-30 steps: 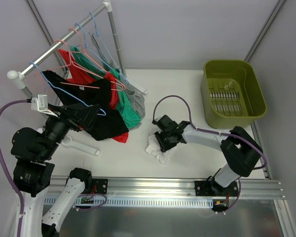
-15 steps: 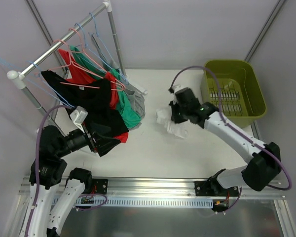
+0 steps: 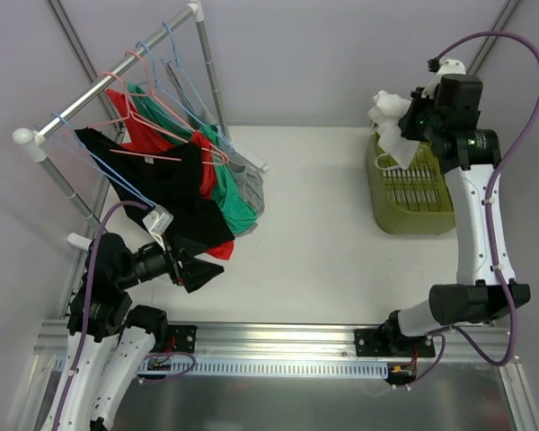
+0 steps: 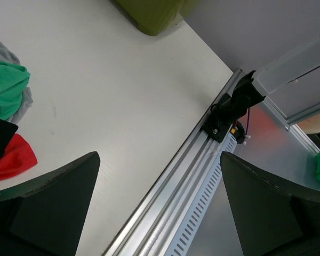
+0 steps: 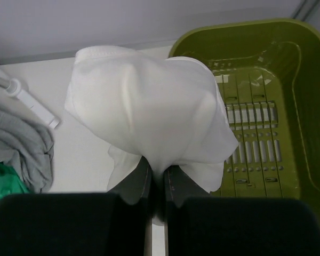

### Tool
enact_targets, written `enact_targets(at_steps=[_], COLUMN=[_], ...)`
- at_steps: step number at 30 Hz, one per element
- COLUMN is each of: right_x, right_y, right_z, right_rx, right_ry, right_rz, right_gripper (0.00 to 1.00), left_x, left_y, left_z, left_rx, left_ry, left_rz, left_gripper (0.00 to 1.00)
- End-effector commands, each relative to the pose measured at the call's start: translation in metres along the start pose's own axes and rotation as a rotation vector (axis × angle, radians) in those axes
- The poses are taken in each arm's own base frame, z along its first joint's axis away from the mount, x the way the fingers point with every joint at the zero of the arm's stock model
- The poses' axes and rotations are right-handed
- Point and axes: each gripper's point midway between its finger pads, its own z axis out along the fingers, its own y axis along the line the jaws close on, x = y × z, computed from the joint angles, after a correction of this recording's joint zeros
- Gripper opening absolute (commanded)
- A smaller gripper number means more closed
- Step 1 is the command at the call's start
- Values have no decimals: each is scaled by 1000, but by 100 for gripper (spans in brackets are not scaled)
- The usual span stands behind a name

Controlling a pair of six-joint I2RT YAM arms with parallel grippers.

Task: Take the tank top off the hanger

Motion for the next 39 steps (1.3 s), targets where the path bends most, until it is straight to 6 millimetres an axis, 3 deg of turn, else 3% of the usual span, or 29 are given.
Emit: enact_targets(at_steps=[1, 2, 5, 6, 8, 9, 10, 12, 18, 19, 20, 22, 23, 25, 28, 33, 36, 39], right_x=[-4, -4, 15, 28, 39, 50, 55, 59, 49, 38, 52, 37, 52, 47, 58, 64, 69, 72], right_y=[-16, -36, -66, -75, -90, -97, -103, -104, -79, -63, -52, -20, -10, 10, 27, 39, 41, 43], right_z=[16, 23, 57, 74, 88, 95, 96, 93, 54, 37, 37, 26, 21, 11, -3, -30, -38, -45], right_rx=[-48, -20, 45, 70, 103, 133, 159, 172, 116, 30, -25, -241, -294, -427, -536, -598, -608, -612], right_ry=[32, 37, 90, 130, 166, 198, 210, 216, 132, 87, 107, 42, 60, 21, 12, -38, -45, -43], right_rz=[75, 137, 183, 193, 228, 247, 262, 269, 260, 274, 326, 453, 507, 548, 628, 600, 578, 561], right_gripper=[0, 1, 0, 3, 10, 50, 75, 99, 99, 100, 100, 99, 99, 100, 99, 100, 100, 99], left_x=[-5, -5, -8, -9, -15, -17, -25, -36, -88, -107, -117, -148, -159, -186, -219, -260, -271, -280], left_y=[-1, 0, -2, -2, -7, -9, -17, -24, -62, -66, -65, -58, -54, -47, -20, 29, 61, 90], left_z=[0, 0, -1, -2, -4, -5, -8, -12, -24, -25, -24, -24, -24, -22, -20, -33, -35, -24], left_rx=[13, 10, 6, 1, -1, 0, 7, -1, 33, 21, 3, -73, -101, -161, -306, -573, -719, -812], left_ry=[-26, -27, -38, -43, -59, -65, -84, -117, -184, -209, -227, -295, -322, -368, -433, -577, -607, -593], left_rz=[55, 55, 54, 50, 24, 14, -3, -25, -88, -87, -89, -113, -119, -133, -164, -184, -192, -198], left_gripper=[99, 99, 99, 99, 99, 99, 99, 99, 99, 99, 99, 99, 99, 99, 99, 98, 94, 87])
